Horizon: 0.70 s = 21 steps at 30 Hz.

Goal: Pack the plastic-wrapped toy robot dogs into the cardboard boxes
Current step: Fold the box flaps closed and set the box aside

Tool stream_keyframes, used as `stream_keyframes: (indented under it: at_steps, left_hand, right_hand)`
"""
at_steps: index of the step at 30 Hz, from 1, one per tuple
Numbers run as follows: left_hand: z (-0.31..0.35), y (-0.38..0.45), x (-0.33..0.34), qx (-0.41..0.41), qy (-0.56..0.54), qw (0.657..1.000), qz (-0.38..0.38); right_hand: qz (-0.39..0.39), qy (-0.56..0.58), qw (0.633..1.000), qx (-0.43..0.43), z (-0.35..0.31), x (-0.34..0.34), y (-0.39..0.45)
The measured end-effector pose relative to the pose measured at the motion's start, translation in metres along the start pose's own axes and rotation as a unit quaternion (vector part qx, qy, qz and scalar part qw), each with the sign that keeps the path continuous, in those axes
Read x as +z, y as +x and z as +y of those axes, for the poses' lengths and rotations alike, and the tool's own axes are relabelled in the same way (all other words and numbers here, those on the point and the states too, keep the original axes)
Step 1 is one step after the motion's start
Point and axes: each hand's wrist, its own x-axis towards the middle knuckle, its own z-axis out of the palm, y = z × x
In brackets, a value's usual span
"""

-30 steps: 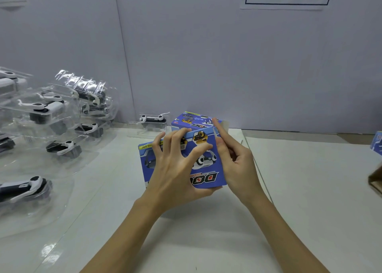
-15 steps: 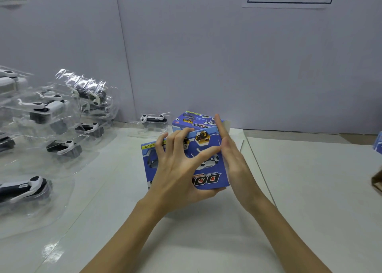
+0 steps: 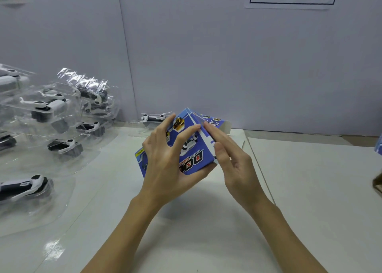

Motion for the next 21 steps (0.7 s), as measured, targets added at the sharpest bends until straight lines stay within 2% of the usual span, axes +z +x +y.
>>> stream_keyframes:
  at_steps: [14, 21]
  left_hand:
    - [-0.0002, -0.0026, 0.0088, 0.008, -0.006, 1.000, 0.012]
    - [0.0033, -0.0012, 0.0046, 0.005, -0.015, 1.000, 0.010]
  right_hand:
    - [0.000, 0.006, 1.000, 0.003, 0.0013, -0.0022, 0.0015]
    - [0.007, -0.105, 0.992, -0.074, -0.0017, 0.0019, -0.0007]
